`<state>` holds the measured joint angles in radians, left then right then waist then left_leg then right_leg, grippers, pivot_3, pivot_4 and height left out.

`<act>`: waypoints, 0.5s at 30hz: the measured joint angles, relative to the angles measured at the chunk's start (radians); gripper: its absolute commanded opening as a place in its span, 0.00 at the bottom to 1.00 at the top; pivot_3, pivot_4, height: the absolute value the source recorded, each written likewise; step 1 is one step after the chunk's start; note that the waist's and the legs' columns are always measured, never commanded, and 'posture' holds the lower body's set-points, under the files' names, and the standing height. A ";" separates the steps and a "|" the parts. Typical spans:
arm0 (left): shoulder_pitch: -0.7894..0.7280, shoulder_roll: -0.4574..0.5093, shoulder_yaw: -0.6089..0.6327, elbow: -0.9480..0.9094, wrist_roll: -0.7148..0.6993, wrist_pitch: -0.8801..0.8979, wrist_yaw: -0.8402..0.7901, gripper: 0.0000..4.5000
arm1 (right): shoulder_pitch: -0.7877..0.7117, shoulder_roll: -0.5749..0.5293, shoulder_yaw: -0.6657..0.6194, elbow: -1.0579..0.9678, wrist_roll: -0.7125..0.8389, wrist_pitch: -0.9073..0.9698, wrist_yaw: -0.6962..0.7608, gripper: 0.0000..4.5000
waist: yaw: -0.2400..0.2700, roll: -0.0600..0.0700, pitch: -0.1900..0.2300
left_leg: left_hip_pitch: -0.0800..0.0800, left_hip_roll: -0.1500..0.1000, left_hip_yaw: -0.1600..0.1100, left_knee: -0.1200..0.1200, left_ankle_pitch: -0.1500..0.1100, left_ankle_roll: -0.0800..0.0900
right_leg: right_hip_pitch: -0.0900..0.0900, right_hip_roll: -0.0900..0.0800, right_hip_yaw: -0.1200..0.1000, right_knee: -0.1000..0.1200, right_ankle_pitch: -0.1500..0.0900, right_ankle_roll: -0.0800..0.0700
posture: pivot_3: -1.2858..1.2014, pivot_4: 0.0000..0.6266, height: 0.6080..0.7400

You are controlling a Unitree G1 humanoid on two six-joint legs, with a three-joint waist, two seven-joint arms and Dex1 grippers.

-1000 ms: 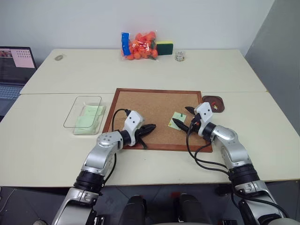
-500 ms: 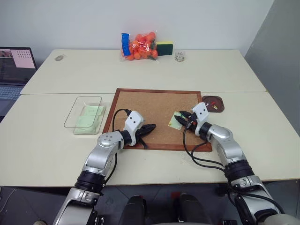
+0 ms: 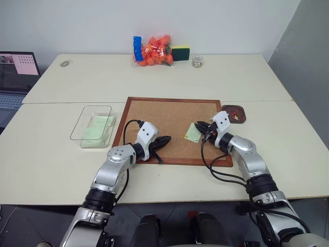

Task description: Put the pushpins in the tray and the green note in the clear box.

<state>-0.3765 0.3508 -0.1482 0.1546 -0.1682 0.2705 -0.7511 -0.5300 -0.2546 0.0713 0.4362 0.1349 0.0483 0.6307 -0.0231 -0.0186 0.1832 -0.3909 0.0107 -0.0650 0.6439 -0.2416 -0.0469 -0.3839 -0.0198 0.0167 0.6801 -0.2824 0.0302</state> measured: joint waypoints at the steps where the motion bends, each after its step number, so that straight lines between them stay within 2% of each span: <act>1: 0.000 -0.001 0.000 0.000 0.002 -0.001 0.000 0.00 | 0.000 0.000 0.000 0.000 0.000 0.000 0.000 0.28 | 0.000 0.000 0.000 | 0.000 0.000 0.000 0.000 0.000 0.000 | 0.000 0.000 0.000 0.000 0.000 0.000 | 0.52 0.24 1.00; 13: 0.000 -0.003 0.000 0.001 0.012 -0.012 -0.001 0.00 | 0.000 -0.001 0.001 0.023 -0.016 0.001 0.003 0.28 | 0.000 0.000 0.000 | 0.000 0.000 0.000 0.000 0.000 0.000 | 0.000 0.000 0.000 0.000 0.000 0.000 | 0.52 0.24 1.00; 15: 0.000 -0.004 0.000 0.001 0.013 -0.012 0.000 0.00 | 0.000 -0.001 0.001 0.023 -0.016 0.001 0.003 0.20 | 0.000 0.000 0.000 | 0.000 0.000 0.000 0.000 0.000 0.000 | 0.000 0.000 0.000 0.000 0.000 0.000 | 0.52 0.24 1.00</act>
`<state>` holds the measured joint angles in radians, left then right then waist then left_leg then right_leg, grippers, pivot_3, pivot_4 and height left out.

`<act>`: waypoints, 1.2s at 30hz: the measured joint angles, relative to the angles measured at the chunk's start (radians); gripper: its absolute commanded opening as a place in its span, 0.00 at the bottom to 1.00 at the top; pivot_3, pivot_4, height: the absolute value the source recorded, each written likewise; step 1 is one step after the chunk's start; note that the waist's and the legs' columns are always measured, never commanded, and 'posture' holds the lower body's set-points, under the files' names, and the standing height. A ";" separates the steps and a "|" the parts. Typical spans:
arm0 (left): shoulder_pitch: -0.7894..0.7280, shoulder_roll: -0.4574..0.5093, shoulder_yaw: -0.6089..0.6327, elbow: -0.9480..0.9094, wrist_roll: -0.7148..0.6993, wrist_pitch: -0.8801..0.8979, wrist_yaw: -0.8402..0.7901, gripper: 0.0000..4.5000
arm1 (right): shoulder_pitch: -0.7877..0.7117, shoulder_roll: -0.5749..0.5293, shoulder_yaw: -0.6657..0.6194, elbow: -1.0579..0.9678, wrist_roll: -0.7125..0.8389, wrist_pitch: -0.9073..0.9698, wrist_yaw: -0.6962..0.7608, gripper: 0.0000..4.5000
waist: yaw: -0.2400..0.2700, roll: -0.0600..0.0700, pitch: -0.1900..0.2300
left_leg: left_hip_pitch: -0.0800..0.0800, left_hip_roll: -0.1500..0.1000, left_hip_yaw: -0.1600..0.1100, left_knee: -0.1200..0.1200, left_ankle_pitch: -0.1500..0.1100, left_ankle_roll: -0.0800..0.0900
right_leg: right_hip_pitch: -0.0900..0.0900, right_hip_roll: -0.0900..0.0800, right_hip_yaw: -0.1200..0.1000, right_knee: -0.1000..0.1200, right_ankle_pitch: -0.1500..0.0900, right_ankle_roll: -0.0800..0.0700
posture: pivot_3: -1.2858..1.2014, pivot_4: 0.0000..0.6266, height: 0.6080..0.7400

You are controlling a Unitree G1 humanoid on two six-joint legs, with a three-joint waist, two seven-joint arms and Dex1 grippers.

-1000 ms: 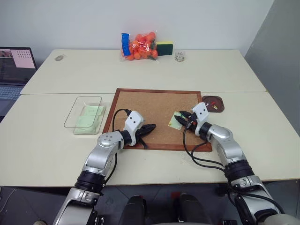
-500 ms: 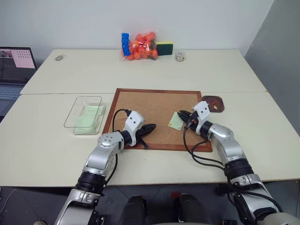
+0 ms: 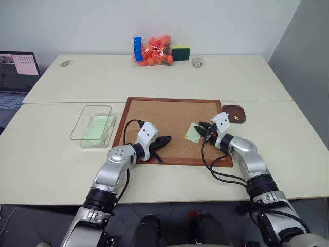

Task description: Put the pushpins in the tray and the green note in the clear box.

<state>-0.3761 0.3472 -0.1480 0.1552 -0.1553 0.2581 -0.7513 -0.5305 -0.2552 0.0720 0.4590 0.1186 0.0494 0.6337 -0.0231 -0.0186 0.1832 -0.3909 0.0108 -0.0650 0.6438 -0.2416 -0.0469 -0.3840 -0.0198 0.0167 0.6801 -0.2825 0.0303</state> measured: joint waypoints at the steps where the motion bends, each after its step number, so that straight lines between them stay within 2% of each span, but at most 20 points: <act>1: 0.000 -0.001 0.000 0.000 0.000 0.000 0.001 0.00 | 0.000 0.000 0.000 0.000 0.000 0.000 0.000 0.20 | 0.000 0.000 0.000 | 0.000 0.000 0.000 0.000 0.000 0.000 | 0.000 0.000 0.000 0.000 0.000 0.000 | 0.52 0.24 1.00; 2: 0.000 -0.002 0.000 0.000 0.001 0.000 0.002 0.00 | 0.000 0.000 0.000 0.000 0.000 0.000 0.000 0.12 | 0.000 0.000 0.000 | 0.000 0.000 0.000 0.000 0.000 0.000 | 0.000 0.000 0.000 0.000 0.000 0.000 | 0.52 0.24 1.00; 5: -0.001 -0.010 0.000 0.000 0.004 0.000 0.008 0.00 | 0.000 0.001 -0.007 0.002 0.001 0.000 -0.002 0.02 | 0.000 0.000 0.000 | 0.000 0.000 0.000 0.000 0.000 0.000 | 0.000 0.000 0.000 0.000 0.000 0.000 | 0.52 0.24 1.00; 18: -0.002 -0.025 -0.001 -0.003 0.019 0.003 0.018 0.00 | 0.001 0.018 -0.037 -0.002 0.031 0.028 -0.003 0.02 | 0.000 0.000 0.000 | 0.000 0.000 0.000 0.000 0.000 0.000 | 0.000 0.000 0.000 0.000 0.000 0.000 | 0.52 0.24 1.00; 26: 0.010 -0.034 -0.001 -0.028 0.019 0.019 0.021 0.00 | 0.014 0.022 -0.052 -0.110 0.082 0.045 0.018 0.02 | 0.000 0.001 0.000 | -0.002 0.000 0.001 0.000 0.000 0.000 | -0.001 -0.001 0.000 -0.001 0.000 0.000 | 0.52 0.24 1.00; 36: 0.010 -0.038 -0.001 -0.031 0.019 0.025 0.021 0.00 | 0.016 0.007 -0.056 -0.126 0.062 0.026 -0.019 0.02 | 0.000 0.001 0.000 | -0.002 0.000 0.001 -0.001 0.000 0.000 | -0.001 -0.001 0.001 -0.001 0.000 0.000 | 0.52 0.24 1.00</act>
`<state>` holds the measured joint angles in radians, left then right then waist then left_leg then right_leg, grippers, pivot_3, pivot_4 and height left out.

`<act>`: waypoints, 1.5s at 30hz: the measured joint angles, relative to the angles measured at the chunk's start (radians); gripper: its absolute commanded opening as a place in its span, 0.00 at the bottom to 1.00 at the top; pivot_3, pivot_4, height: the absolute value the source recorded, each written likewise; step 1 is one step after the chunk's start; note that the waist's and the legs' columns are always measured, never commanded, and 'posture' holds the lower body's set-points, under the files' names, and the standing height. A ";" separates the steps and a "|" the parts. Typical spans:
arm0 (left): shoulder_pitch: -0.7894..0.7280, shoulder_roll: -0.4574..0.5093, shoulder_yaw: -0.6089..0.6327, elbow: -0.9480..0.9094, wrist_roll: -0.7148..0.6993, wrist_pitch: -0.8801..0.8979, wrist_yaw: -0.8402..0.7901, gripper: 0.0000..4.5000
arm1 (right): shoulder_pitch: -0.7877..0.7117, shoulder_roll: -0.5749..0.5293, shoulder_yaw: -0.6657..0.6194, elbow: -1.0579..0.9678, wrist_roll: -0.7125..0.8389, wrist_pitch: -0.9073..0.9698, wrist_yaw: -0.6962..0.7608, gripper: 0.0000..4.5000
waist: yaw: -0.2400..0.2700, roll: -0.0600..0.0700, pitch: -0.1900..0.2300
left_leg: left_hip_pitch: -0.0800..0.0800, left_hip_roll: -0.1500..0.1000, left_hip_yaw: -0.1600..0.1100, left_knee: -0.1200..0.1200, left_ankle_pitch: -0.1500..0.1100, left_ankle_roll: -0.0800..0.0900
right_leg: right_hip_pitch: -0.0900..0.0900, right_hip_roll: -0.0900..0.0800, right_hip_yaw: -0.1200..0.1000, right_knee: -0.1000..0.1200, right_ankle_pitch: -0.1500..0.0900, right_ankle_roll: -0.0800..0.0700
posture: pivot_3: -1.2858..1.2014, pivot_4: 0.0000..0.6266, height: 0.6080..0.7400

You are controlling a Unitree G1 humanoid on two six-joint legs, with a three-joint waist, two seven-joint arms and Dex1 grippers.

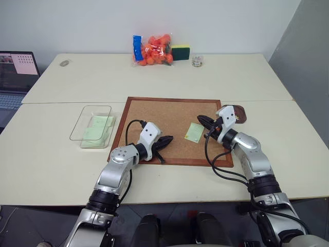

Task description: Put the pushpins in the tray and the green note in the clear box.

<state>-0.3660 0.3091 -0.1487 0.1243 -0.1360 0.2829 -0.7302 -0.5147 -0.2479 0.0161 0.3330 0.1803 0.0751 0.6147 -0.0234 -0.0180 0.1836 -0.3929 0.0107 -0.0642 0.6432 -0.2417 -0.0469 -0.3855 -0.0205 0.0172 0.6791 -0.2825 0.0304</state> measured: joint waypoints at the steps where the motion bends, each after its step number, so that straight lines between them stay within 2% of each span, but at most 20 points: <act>1: 0.000 0.000 0.000 0.000 0.000 0.001 0.000 0.00 | -0.001 0.000 -0.008 0.001 0.000 0.000 -0.018 0.02 | 0.000 0.000 0.000 | 0.000 0.000 0.000 0.000 0.000 0.000 | 0.000 0.000 0.000 0.000 0.000 0.000 | 0.52 0.24 1.00; 6: 0.001 -0.001 0.000 -0.002 0.000 0.001 0.000 0.00 | -0.036 -0.023 -0.082 0.069 -0.011 0.000 -0.146 0.02 | 0.000 0.000 0.000 | 0.000 0.000 0.001 0.000 0.000 0.000 | 0.000 -0.001 0.000 0.000 0.000 0.000 | 0.52 0.24 1.00; 11: 0.003 -0.003 0.000 -0.004 0.000 0.001 0.000 0.00 | -0.168 -0.093 -0.163 0.303 -0.051 -0.006 -0.325 0.02 | 0.000 0.000 0.000 | 0.000 -0.001 0.002 0.000 0.000 0.000 | -0.001 -0.001 0.001 0.000 0.002 -0.003 | 0.52 0.24 1.00; 14: 0.004 -0.003 0.000 -0.005 0.000 0.000 0.000 0.00 | -0.225 -0.109 -0.191 0.388 -0.054 -0.023 -0.361 0.02 | -0.001 0.001 0.000 | 0.000 -0.001 0.003 -0.001 0.000 0.000 | -0.001 0.000 0.002 0.000 0.002 -0.003 | 0.52 0.24 1.00; 21: 0.004 -0.003 -0.001 -0.005 0.001 -0.001 -0.001 0.00 | -0.284 -0.106 -0.190 0.528 -0.059 -0.049 -0.351 0.32 | -0.001 0.001 0.000 | -0.001 -0.001 0.004 0.000 0.000 0.000 | -0.001 -0.001 0.002 0.000 0.002 -0.003 | 0.52 0.24 1.00; 30: 0.006 -0.003 -0.001 -0.008 0.001 0.000 0.001 0.00 | -0.289 -0.106 -0.189 0.546 -0.060 -0.069 -0.336 0.76 | -0.001 0.001 0.000 | -0.001 0.000 0.004 0.000 0.000 0.000 | -0.001 -0.001 0.002 0.000 0.002 -0.003 | 0.52 0.24 1.00; 32: 0.007 -0.004 -0.001 -0.010 0.001 0.001 0.001 0.00 | -0.289 -0.106 -0.189 0.545 -0.061 -0.070 -0.335 0.84 | -0.001 0.001 0.000 | -0.001 0.000 0.004 0.000 0.000 0.000 | -0.001 -0.001 0.002 0.000 0.002 -0.003 | 0.52 0.24 1.00; 33: 0.007 -0.004 -0.001 -0.010 0.001 0.001 0.001 0.00 | -0.289 -0.106 -0.189 0.545 -0.061 -0.070 -0.334 0.84 | -0.001 0.001 0.000 | -0.001 0.000 0.004 -0.001 0.000 0.000 | -0.001 -0.001 0.002 0.000 0.002 -0.003 | 0.52 0.24 1.00; 36: 0.008 -0.005 -0.001 -0.012 0.001 0.001 0.001 0.00 | -0.267 -0.107 -0.187 0.500 -0.060 -0.078 -0.306 0.84 | -0.001 0.001 0.000 | -0.001 0.000 0.004 -0.001 0.000 0.000 | -0.001 -0.001 0.002 0.000 0.002 -0.003 | 0.52 0.24 1.00; 39: 0.007 -0.006 -0.002 -0.015 0.001 0.004 0.002 0.00 | -0.171 -0.119 -0.169 0.332 -0.028 -0.090 -0.197 0.84 | 0.002 0.001 0.000 | -0.002 0.000 0.002 -0.001 0.000 0.000 | -0.001 -0.001 0.001 -0.001 0.002 -0.002 | 0.52 0.24 1.00; 42: 0.011 -0.007 -0.001 -0.019 0.001 0.005 0.001 0.00 | -0.010 -0.133 -0.115 0.080 0.052 -0.084 -0.003 0.84 | 0.002 0.002 0.000 | -0.002 0.000 0.001 -0.001 0.000 0.000 | -0.001 -0.002 0.000 -0.001 0.000 0.000 | 0.52 0.24 1.00; 45: 0.009 -0.008 -0.001 -0.018 0.002 0.010 0.002 0.00 | 0.161 -0.203 -0.015 -0.174 0.089 -0.049 0.175 0.84 | 0.004 0.003 0.000 | -0.002 0.000 0.000 -0.001 0.000 0.000 | 0.000 -0.002 -0.001 -0.002 -0.001 0.003 | 0.52 0.24 1.00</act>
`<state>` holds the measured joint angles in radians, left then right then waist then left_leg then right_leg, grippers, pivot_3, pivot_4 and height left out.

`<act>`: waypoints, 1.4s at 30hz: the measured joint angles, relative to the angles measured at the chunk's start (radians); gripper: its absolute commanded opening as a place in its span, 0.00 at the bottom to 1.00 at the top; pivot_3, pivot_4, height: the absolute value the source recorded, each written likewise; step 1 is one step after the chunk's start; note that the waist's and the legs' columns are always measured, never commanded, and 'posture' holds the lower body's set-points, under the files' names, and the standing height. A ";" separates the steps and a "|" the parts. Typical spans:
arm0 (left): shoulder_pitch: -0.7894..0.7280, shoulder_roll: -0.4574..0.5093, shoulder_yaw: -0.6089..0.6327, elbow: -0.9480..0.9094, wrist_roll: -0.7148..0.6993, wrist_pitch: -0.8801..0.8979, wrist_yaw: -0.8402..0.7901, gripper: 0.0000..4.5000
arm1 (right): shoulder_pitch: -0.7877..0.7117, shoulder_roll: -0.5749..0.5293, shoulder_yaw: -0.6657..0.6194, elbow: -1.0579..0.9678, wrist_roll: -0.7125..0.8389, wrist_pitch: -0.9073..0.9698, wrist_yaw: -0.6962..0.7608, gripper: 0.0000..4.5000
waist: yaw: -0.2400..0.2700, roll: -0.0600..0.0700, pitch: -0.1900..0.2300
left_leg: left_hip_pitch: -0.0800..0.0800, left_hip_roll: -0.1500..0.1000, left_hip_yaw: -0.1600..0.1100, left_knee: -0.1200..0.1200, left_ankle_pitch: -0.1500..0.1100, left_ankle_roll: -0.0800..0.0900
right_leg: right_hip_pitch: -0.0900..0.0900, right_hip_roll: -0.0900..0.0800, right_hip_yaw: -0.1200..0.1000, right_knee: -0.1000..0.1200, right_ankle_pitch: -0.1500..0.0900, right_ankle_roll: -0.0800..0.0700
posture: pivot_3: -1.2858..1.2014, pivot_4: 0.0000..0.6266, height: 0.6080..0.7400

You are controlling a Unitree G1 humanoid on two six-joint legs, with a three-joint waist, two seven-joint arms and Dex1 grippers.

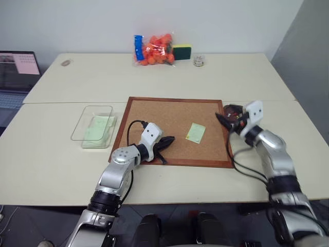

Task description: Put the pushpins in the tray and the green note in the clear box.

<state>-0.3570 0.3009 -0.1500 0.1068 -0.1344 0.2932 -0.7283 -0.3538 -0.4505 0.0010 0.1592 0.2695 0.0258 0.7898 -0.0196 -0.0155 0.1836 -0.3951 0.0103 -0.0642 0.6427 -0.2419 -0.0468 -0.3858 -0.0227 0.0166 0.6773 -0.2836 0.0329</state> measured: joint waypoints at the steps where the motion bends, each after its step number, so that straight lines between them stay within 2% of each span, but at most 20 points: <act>1: -0.001 0.001 0.000 0.002 0.000 0.001 0.000 0.00 | 0.042 -0.014 0.028 -0.044 0.004 0.009 0.040 0.84 | -0.002 0.000 0.000 | 0.000 0.000 0.000 0.000 0.000 0.000 | 0.000 0.000 0.000 0.000 0.000 0.000 | 0.52 0.24 1.00; 6: -0.002 0.001 0.000 0.008 0.002 0.001 0.000 0.00 | 0.103 -0.010 0.108 -0.097 -0.015 0.026 0.088 0.84 | -0.007 0.000 0.000 | 0.001 0.000 0.001 0.001 0.000 0.000 | 0.000 0.002 0.001 0.001 0.001 0.002 | 0.52 0.24 1.00; 18: -0.003 -0.002 -0.006 0.006 0.002 0.000 -0.004 0.00 | 0.029 0.094 0.166 -0.009 -0.029 0.030 0.065 0.84 | -0.003 0.000 0.000 | 0.001 0.000 0.000 0.001 0.000 0.000 | 0.000 0.002 0.001 0.000 0.001 0.002 | 0.52 0.24 1.00; 23: -0.003 -0.001 -0.006 0.006 0.002 0.000 -0.002 0.00 | 0.009 0.122 0.159 0.055 -0.024 0.039 0.043 0.65 | -0.002 0.000 0.000 | 0.002 0.000 0.000 0.001 0.000 0.000 | 0.000 0.002 0.001 0.001 0.001 0.002 | 0.52 0.24 1.00; 35: -0.002 -0.001 -0.008 0.006 0.003 -0.001 -0.001 0.00 | -0.009 0.119 0.137 0.084 -0.049 0.027 0.014 0.03 | -0.002 0.000 0.000 | 0.002 0.000 0.000 0.001 0.000 0.000 | 0.000 0.002 0.001 0.001 0.001 0.002 | 0.52 0.24 1.00; 36: -0.003 -0.001 -0.008 0.006 0.003 -0.001 -0.001 0.00 | -0.009 0.119 0.136 0.084 -0.052 0.026 0.012 0.01 | -0.002 0.000 0.000 | 0.002 0.000 0.000 0.001 0.000 0.000 | 0.000 0.002 0.001 0.001 0.001 0.002 | 0.52 0.24 1.00; 42: -0.003 0.000 -0.008 0.006 0.003 -0.001 -0.001 0.00 | -0.009 0.120 0.136 0.084 -0.055 0.024 0.012 0.01 | -0.002 0.000 0.000 | 0.002 0.000 0.000 0.001 0.000 0.000 | 0.000 0.002 0.001 0.001 0.001 0.002 | 0.52 0.24 1.00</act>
<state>-0.3596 0.3005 -0.1575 0.1130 -0.1314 0.2923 -0.7291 -0.3630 -0.3310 0.1375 0.2436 0.2147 0.0495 0.8022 -0.0218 -0.0155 0.1836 -0.3935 0.0103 -0.0638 0.6439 -0.2416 -0.0468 -0.3856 -0.0204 0.0174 0.6780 -0.2827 0.0347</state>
